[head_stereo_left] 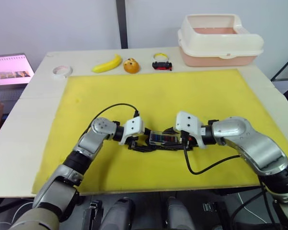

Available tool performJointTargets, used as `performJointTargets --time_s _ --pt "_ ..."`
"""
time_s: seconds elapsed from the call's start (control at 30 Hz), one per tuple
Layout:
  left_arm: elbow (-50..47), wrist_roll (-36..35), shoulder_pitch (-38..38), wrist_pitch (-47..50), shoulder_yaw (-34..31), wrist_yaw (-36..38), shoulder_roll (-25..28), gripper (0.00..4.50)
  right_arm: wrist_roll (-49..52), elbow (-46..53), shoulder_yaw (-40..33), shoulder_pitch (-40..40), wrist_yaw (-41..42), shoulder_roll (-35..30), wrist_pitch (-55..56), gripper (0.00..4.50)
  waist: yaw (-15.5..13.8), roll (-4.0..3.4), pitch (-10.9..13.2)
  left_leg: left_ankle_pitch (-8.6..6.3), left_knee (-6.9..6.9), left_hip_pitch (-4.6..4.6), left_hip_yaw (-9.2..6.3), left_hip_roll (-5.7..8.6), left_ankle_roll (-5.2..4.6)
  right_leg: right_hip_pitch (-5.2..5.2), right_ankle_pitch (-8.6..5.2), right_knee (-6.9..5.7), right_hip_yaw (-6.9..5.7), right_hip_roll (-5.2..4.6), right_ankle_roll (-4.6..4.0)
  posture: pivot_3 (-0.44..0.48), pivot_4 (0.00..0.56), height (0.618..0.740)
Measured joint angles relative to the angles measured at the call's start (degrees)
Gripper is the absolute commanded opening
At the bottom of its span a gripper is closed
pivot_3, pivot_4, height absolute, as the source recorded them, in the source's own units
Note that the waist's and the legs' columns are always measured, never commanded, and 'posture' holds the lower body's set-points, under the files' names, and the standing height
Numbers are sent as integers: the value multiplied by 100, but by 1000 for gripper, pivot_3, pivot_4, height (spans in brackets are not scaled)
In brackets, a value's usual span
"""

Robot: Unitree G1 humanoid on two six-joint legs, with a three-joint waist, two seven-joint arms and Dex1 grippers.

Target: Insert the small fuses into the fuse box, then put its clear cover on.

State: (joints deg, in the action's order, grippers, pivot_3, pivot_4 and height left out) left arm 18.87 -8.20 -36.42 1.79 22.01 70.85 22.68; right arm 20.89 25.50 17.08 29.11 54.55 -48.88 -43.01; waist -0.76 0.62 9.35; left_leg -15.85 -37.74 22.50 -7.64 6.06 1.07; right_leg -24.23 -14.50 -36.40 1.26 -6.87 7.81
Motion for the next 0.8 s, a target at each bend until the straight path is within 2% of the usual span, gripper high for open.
performJointTargets --time_s 0.8 --pt "7 35 36 2 -56 -3 -7 2569 -345 -352 16 77 335 230 357 1706 15 0 0 -2 -9 0 0 -1 -3 3 1 -1 0 1 1 0 150 740"
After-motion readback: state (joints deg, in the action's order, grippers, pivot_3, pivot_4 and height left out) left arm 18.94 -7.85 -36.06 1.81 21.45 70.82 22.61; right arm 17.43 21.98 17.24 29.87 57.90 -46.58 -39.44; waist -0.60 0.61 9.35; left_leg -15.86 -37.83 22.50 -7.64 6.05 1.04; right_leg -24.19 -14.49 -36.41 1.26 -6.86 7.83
